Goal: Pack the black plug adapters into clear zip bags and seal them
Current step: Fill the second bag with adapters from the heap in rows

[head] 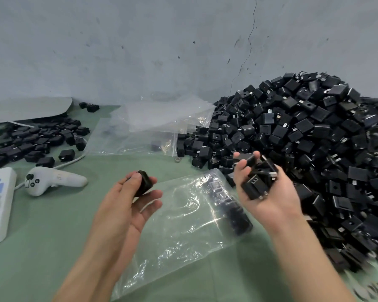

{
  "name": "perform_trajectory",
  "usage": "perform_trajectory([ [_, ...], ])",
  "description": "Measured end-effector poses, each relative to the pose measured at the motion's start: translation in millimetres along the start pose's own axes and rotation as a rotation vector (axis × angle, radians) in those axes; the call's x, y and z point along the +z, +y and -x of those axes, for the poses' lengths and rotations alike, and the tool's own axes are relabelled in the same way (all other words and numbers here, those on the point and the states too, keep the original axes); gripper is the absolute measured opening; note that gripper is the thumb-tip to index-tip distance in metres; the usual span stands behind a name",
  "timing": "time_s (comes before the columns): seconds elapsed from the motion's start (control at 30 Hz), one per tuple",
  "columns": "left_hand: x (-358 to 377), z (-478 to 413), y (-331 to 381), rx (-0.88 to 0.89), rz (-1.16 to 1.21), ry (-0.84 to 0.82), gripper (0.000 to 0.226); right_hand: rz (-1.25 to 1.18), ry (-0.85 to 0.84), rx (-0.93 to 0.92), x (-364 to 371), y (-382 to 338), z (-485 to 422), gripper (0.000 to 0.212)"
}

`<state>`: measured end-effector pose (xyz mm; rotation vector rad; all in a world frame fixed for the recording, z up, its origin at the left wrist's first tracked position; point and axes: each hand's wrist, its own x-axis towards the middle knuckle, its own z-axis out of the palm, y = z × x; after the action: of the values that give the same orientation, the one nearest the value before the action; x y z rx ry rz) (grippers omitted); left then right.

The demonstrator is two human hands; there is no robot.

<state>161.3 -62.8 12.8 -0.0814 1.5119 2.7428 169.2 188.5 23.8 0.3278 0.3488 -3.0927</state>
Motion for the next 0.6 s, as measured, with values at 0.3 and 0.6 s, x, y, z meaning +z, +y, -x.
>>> perform_trajectory([
  [0.3, 9.1, 9.9, -4.2, 0.064, -0.119, 0.127, 0.01, 0.007, -0.003, 0.202, 29.9, 114.6, -15.8, 0.022],
  [0.6, -119.7, -9.8, 58.1, 0.28, -0.237, 0.578, 0.015, 1.289, -0.141, 0.12, 51.0, 256.4, -12.3, 0.038],
])
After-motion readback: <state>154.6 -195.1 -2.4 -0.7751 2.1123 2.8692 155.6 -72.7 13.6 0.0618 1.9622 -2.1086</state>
